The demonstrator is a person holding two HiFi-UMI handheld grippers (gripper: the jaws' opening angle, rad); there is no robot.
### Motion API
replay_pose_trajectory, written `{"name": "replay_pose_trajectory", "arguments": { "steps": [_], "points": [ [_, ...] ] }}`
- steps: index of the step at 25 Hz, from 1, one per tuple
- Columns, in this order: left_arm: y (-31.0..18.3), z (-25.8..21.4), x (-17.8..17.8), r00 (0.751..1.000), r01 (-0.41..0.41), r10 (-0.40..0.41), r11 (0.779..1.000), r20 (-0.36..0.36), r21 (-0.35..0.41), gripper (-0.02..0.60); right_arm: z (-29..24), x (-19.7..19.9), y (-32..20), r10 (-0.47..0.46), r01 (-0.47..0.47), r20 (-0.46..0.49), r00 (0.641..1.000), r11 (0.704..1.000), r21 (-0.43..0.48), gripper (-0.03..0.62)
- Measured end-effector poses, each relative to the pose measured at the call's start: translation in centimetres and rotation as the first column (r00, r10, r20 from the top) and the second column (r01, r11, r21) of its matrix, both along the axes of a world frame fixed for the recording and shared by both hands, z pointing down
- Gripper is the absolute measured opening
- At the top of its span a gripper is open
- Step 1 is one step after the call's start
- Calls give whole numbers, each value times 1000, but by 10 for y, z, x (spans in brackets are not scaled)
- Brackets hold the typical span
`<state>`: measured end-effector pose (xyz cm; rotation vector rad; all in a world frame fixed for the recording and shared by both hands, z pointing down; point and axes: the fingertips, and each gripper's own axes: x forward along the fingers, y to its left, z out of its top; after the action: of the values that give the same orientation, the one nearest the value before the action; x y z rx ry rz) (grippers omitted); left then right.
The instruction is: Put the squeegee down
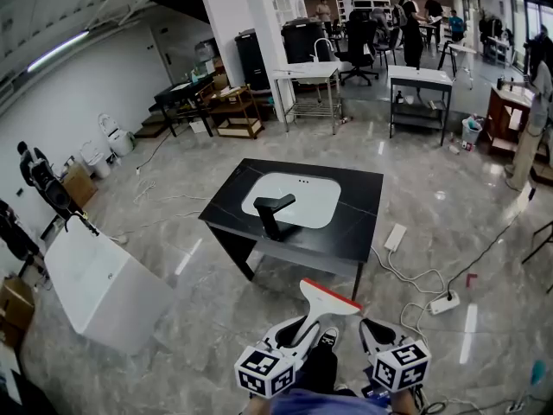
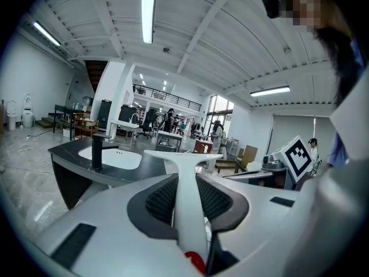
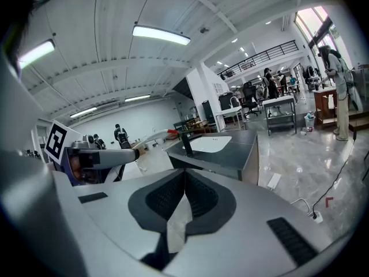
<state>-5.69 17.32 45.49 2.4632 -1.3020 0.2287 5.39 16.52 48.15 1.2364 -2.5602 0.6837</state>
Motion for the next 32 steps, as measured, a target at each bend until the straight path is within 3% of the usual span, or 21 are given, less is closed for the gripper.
{"name": "replay_pose_trajectory", "arguments": {
  "steps": [13, 32],
  "points": [
    [-122, 15, 5, 997, -79, 79, 997, 6, -2, 103, 19, 18, -113, 89, -90, -42, 995, 995, -43, 21],
    [-316, 35, -17, 984, -166, 163, 985, -68, -47, 103, 32, 6, -278, 169, -185, -140, 976, 976, -117, 20]
  ]
}}
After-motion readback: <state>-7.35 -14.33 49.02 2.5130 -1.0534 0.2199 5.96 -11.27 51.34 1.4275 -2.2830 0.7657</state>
